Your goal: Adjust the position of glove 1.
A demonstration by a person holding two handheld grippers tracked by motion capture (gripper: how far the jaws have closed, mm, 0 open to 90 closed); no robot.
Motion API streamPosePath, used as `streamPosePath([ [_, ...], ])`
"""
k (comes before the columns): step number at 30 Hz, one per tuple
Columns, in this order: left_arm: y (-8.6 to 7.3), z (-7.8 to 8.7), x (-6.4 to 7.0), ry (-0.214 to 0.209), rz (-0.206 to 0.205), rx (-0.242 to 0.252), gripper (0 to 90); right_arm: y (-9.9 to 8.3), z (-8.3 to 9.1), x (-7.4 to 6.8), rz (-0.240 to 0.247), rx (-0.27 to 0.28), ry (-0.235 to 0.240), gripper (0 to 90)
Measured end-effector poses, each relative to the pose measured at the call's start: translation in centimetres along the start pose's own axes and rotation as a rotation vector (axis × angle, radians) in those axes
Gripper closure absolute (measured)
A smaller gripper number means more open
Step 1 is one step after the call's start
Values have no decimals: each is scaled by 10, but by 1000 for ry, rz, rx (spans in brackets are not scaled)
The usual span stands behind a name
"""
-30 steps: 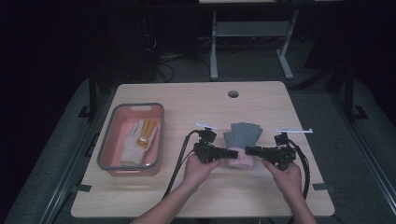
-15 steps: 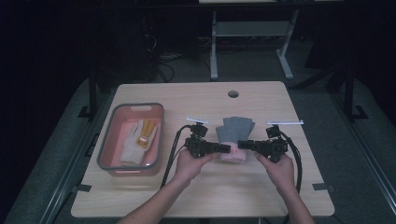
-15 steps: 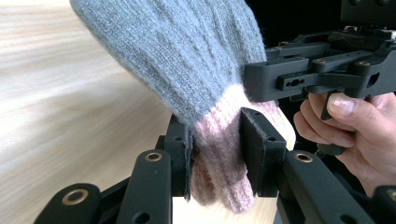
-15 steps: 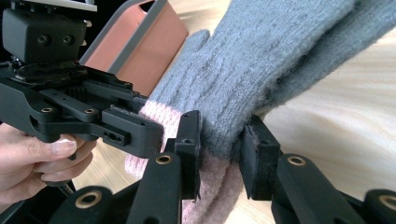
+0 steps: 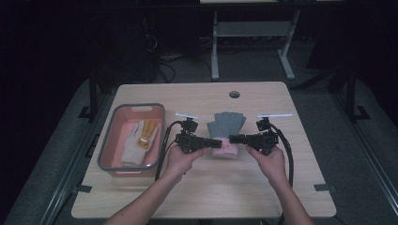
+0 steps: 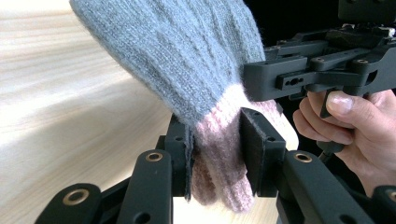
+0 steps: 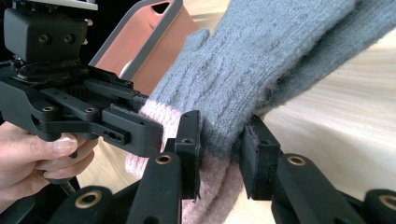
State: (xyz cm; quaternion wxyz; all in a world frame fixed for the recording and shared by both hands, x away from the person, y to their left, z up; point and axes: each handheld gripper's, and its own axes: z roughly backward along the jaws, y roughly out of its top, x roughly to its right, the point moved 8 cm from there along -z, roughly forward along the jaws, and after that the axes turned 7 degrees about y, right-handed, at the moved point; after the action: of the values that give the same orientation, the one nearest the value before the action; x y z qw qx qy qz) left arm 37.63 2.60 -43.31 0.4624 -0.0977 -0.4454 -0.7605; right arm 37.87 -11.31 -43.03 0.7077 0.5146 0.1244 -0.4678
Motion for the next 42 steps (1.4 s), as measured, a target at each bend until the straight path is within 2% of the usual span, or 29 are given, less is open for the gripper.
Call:
streamPosePath([
  [12, 7, 18, -13, 15, 17, 24, 662, 15, -18, -9, 25, -18, 18, 709],
  [30, 12, 52, -25, 49, 14, 61, 667, 31, -42, -31, 41, -34, 54, 710],
  [34, 13, 57, -27, 53, 11, 67, 667, 35, -46, -34, 55, -38, 60, 710],
  [42, 16, 64, -32, 58, 22, 71, 667, 39, -53, -37, 45, -47, 76, 710],
])
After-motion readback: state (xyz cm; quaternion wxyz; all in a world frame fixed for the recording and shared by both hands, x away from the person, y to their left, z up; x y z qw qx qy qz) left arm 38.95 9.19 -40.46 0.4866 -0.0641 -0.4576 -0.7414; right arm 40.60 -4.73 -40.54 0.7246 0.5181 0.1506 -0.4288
